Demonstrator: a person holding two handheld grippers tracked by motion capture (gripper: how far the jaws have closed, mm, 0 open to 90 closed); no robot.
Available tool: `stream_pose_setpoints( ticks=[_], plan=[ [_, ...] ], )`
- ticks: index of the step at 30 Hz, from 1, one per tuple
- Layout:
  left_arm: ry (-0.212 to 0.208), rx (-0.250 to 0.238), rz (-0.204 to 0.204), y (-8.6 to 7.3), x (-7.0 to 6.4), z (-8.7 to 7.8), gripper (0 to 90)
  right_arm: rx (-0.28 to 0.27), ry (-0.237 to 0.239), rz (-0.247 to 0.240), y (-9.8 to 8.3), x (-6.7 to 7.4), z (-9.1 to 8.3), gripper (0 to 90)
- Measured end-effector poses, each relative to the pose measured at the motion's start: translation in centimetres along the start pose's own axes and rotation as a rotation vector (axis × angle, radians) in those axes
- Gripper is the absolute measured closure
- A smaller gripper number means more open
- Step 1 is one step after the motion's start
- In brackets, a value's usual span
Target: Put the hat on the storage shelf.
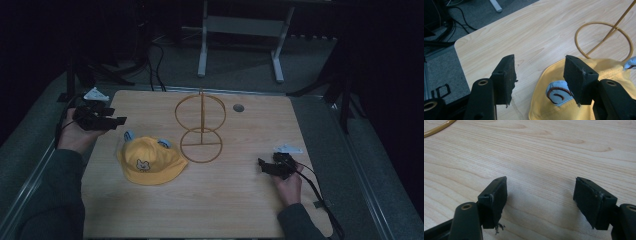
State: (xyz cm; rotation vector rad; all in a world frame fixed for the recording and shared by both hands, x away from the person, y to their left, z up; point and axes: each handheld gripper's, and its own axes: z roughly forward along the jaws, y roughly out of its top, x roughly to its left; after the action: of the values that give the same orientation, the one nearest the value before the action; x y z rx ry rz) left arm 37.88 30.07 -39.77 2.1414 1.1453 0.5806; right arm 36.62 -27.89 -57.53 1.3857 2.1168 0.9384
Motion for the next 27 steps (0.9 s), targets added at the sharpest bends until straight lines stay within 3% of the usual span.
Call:
stream_pose_setpoints(
  ticks=[10,27],
  plan=[
    [-0.012,0.015,0.029,0.9,-0.3,-0.5,43.3,-0.001,0.002,-0.002,0.0,0.0,0.0,27.1],
    [-0.053,0.073,0.116,2.9,-1.1,-0.5,44.3,0.000,0.006,-0.009,0.0,0.0,0.0,27.1]
  ],
)
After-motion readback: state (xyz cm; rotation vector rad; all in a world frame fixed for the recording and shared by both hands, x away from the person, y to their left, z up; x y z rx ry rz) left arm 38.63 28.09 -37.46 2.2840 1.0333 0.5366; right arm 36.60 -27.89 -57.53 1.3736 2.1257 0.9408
